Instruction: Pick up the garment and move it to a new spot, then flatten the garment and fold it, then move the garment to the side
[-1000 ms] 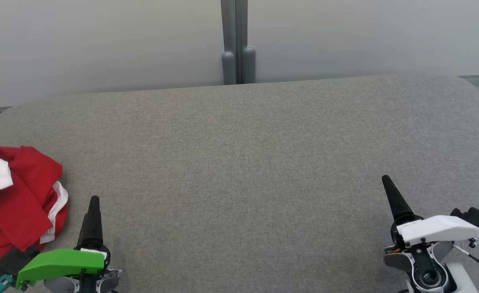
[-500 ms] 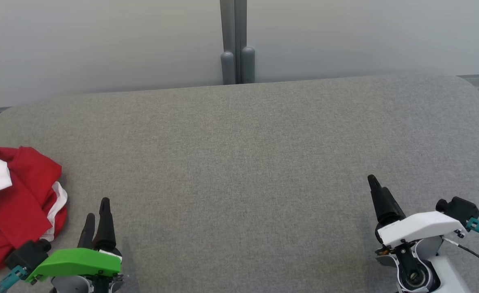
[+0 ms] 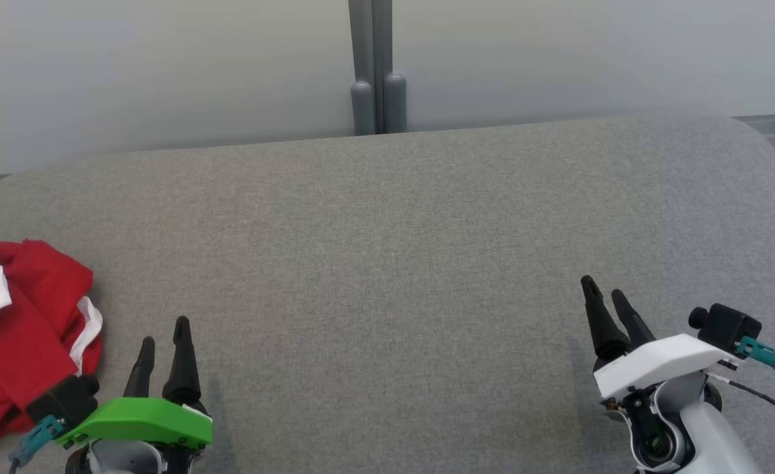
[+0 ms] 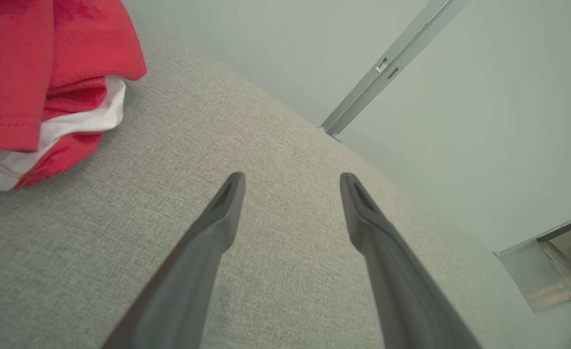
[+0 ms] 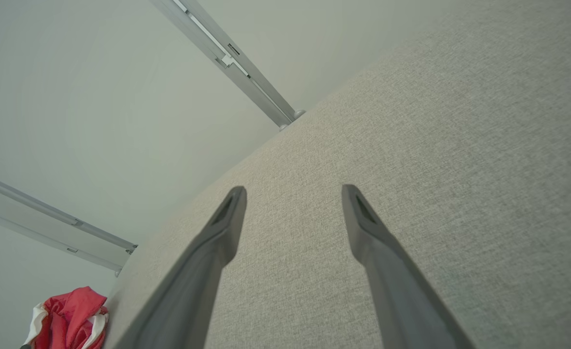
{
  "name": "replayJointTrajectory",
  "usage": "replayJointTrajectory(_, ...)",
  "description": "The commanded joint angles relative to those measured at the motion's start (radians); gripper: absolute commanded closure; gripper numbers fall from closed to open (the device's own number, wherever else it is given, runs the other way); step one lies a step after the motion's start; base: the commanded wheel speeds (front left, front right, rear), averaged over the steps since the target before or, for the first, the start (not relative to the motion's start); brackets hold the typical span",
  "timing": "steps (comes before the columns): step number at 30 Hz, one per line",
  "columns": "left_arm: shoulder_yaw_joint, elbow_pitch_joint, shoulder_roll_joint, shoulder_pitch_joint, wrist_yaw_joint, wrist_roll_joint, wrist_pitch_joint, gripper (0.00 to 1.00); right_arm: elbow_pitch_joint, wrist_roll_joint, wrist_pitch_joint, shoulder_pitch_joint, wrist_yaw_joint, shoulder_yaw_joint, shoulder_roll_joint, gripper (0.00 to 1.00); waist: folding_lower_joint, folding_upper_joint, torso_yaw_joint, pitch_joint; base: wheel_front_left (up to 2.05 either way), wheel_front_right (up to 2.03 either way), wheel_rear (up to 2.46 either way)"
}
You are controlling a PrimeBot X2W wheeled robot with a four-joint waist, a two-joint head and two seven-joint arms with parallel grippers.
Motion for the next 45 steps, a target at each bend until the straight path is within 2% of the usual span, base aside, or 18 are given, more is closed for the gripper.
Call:
replayJointTrajectory(1, -0.002, -0.005, 0.011, -0.031, 0.004, 0.036, -0.01, 0.0, -0.009, -0.033, -0.012, -0.024, 0.0, 0.005, -0.009, 0.0, 0.0, 0.0, -0.002, 0.001, 0.0, 0.0, 0.0)
replayJointTrajectory(31, -0.049, 0.032, 0.03, -0.032, 0.057, 0.375, -0.082, 0.0, 0.042, -0.366, -0.093, -0.057, 0.0, 0.056, -0.015, 0.0, 0.0, 0.0, -0.009, 0.002, 0.0, 0.0, 0.0)
replayJointTrajectory(45, -0.067, 0.053, 0.043, -0.028, 0.087, 0.496, -0.111, 0.0, 0.069, -0.526, -0.126, -0.047, 0.0, 0.003, -0.005, 0.0, 0.0, 0.0, -0.013, -0.004, 0.0, 0.0, 0.0)
